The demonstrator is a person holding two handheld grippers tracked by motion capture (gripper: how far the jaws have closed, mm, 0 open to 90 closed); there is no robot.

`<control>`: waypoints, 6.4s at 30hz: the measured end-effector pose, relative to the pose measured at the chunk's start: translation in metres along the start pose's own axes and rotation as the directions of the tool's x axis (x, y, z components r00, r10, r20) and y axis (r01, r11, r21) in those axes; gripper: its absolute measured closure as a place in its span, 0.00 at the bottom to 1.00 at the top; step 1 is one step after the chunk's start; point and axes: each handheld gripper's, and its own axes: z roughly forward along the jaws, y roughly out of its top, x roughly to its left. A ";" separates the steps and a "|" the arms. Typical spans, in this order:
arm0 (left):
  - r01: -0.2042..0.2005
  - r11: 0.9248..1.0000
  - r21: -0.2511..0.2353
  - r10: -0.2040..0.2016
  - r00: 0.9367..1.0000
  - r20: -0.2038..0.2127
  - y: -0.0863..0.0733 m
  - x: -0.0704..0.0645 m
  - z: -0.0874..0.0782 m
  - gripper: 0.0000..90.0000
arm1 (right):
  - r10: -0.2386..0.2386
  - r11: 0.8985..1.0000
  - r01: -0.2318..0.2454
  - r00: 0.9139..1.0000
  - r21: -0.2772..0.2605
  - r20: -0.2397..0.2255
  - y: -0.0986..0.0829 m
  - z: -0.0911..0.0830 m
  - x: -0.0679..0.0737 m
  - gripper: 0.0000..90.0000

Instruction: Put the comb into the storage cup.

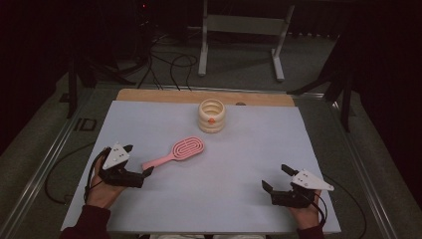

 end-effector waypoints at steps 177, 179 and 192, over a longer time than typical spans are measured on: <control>-0.199 0.830 0.522 0.086 0.969 0.233 0.063 0.002 0.114 0.77 | 0.009 0.999 -0.009 1.000 0.032 -0.023 -0.003 0.007 0.000 0.09; -0.199 0.834 0.515 0.089 0.969 0.230 0.064 0.002 0.113 0.77 | 0.008 0.999 -0.008 1.000 0.032 -0.023 -0.003 0.007 0.000 0.09; -0.182 0.863 0.471 0.095 0.975 0.202 0.072 -0.004 0.100 0.77 | 0.031 0.999 -0.030 0.999 0.038 -0.033 -0.002 0.010 0.000 0.09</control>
